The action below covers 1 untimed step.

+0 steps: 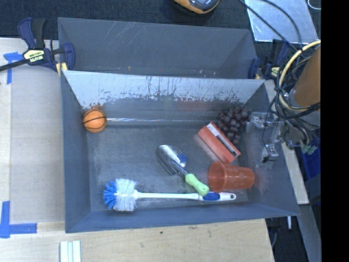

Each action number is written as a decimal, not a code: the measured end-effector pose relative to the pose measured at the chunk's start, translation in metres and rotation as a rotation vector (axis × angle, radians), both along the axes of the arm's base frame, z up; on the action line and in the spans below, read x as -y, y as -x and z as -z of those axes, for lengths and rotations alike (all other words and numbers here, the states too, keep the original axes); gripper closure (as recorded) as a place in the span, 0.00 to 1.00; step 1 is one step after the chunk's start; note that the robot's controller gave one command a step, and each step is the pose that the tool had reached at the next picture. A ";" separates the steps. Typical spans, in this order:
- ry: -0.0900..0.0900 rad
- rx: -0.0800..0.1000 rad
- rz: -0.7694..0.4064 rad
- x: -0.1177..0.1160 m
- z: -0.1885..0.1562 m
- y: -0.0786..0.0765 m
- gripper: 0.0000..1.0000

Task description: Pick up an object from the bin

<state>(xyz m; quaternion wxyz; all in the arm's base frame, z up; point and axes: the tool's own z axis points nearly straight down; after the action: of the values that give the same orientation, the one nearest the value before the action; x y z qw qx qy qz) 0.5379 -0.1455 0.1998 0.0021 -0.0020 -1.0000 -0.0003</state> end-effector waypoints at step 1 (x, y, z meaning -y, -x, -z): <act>0.002 0.008 -0.004 -0.001 -0.005 -0.001 0.00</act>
Offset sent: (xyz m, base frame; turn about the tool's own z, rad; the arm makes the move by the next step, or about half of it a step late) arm -0.0300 0.0546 -0.1298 0.0545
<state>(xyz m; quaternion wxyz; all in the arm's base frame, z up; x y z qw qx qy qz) 0.5393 -0.1446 0.2048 -0.0020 -0.0001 -1.0000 0.0005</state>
